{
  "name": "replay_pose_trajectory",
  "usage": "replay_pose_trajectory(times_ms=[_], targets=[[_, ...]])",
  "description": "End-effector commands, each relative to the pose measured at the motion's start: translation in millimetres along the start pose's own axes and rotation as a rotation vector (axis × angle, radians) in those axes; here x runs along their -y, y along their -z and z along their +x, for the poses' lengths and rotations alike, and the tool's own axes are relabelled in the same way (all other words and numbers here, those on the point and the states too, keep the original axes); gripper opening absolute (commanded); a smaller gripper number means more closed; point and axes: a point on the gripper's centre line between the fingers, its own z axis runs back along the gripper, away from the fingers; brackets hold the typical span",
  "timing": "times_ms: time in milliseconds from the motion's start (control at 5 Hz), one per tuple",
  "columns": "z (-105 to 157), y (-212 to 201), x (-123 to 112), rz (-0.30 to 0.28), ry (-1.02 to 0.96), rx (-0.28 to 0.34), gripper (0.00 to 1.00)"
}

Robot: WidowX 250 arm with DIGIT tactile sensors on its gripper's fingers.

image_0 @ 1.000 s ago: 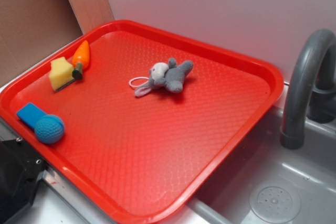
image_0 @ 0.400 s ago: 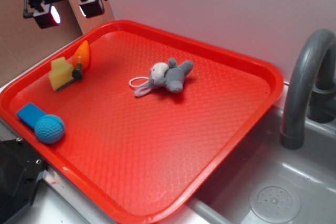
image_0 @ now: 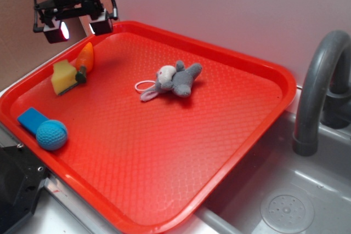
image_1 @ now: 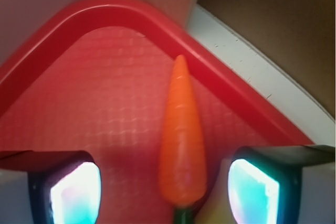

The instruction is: Grab the carrot.

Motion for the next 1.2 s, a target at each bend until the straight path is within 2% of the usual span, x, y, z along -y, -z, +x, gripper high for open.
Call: replay_pose_trajectory(times_ms=[0, 200, 400, 600, 800, 1000], targets=[[19, 19, -40, 0.025, 0.031, -0.02, 1.0], [22, 27, -41, 0.0, 0.049, -0.054, 1.0], [24, 32, -27, -0.023, 0.119, -0.083, 0.87], [9, 26, -31, -0.036, 0.166, -0.081, 0.0], [6, 23, -33, -0.046, 0.173, -0.079, 0.0], [1, 20, -34, -0.02, 0.175, -0.07, 0.0]])
